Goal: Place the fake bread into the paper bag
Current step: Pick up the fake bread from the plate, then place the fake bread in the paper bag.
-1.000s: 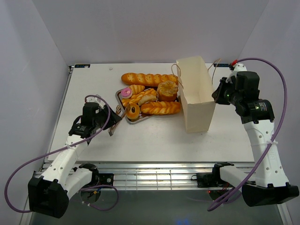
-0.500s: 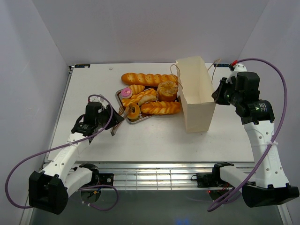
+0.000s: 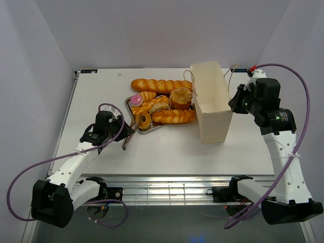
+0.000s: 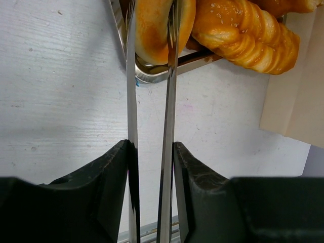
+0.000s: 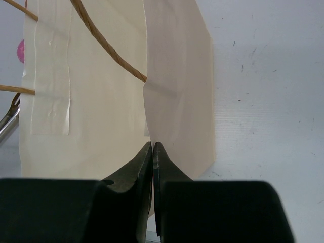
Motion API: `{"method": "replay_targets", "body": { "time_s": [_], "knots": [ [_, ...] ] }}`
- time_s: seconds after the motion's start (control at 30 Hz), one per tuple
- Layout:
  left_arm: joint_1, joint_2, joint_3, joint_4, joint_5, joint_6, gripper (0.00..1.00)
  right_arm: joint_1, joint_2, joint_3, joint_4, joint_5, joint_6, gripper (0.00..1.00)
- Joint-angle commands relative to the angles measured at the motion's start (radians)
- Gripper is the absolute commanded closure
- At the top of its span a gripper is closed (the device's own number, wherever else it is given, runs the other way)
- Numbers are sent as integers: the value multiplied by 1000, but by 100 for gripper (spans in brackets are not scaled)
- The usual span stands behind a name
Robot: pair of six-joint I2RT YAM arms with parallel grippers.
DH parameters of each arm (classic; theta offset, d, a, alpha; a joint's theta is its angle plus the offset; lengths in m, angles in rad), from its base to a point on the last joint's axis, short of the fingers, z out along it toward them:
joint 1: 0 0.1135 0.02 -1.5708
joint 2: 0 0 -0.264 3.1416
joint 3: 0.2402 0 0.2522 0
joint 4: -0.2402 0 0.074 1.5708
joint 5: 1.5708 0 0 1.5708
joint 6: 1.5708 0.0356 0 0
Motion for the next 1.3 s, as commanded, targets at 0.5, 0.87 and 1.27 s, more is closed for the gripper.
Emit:
{"method": "replay_targets", "body": {
  "time_s": [0.5, 0.87, 1.27],
  "knots": [
    [-4, -148, 179, -93, 7, -3, 74, 0, -15, 2, 21, -9, 7, 92],
    [-23, -107, 529, -46, 176, -26, 73, 0, -16, 5, 21, -8, 10, 92],
    [-347, 177, 873, 92, 8, -10, 73, -2, -13, 5, 18, 3, 10, 92]
  ]
}}
